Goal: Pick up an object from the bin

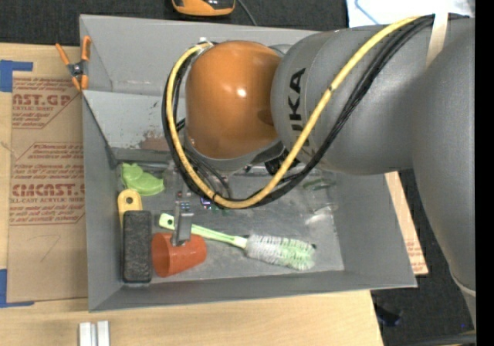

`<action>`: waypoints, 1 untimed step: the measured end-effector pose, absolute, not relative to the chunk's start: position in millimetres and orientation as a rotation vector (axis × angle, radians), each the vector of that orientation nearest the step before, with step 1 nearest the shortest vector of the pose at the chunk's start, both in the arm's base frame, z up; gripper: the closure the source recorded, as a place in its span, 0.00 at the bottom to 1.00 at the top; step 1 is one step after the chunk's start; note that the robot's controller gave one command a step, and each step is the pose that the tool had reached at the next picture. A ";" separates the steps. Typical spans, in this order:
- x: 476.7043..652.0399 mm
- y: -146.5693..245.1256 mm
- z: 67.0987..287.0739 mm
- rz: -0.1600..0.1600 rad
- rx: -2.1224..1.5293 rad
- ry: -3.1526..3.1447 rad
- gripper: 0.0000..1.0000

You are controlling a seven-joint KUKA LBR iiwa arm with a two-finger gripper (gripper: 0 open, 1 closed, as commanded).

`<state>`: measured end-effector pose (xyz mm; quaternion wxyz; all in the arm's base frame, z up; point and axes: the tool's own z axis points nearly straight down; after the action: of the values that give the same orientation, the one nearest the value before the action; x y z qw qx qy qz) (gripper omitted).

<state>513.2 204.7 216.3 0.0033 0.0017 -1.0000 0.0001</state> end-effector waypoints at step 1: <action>515.3 203.3 220.8 -0.002 0.000 -3.143 0.00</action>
Offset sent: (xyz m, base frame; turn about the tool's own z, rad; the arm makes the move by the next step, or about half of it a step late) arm 0.0120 -0.0535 -0.1463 0.0906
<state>515.3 203.3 220.8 -0.0005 0.0002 -1.0000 -0.0007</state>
